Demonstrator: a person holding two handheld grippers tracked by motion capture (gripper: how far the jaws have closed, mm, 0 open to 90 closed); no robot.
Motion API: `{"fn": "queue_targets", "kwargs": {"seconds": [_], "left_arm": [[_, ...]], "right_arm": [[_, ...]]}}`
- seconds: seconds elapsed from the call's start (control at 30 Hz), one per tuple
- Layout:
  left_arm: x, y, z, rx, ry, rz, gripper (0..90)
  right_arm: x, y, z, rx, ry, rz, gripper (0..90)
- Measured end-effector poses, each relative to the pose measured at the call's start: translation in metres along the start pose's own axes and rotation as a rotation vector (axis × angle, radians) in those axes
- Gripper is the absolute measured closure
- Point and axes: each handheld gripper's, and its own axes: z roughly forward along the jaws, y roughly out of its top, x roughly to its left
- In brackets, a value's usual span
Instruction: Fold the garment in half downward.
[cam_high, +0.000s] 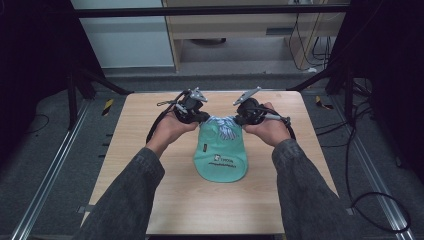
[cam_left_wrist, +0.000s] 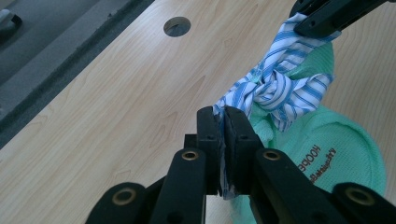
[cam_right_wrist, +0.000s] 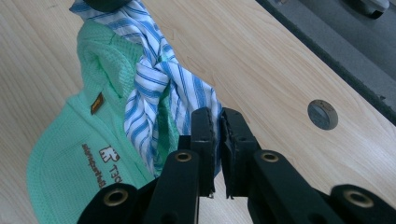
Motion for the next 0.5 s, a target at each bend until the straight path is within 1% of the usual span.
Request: {"fn": "queue_targets", "kwargs": {"seconds": [0.07, 0.13, 0.23, 0.27, 0.43, 0.5], "left_arm": [[0.0004, -0.0001, 0.0006, 0.005, 0.003, 0.005, 85.8], [0.0003, -0.0005, 0.0024, 0.0, 0.009, 0.001, 85.8], [-0.0008, -0.0011, 0.0043, -0.009, 0.02, 0.005, 85.8], [-0.0025, -0.0019, 0.0049, -0.014, 0.027, 0.014, 85.8], [-0.0069, -0.0033, 0.0053, -0.027, 0.031, 0.026, 85.7], [-0.0094, -0.0042, 0.0058, -0.03, 0.033, 0.038, 85.8]], "right_arm": [[-0.0004, -0.0001, 0.0009, 0.002, -0.002, 0.001, 84.3], [-0.0015, -0.0005, 0.003, 0.001, -0.007, 0.0, 84.2], [-0.0021, -0.0012, 0.005, -0.004, -0.017, 0.0, 84.2], [-0.0021, -0.0018, 0.0051, -0.007, -0.019, -0.003, 84.2], [-0.0018, -0.0067, 0.004, -0.015, -0.017, -0.005, 84.2], [-0.0015, -0.009, 0.0028, -0.022, -0.015, -0.004, 84.2]]}}
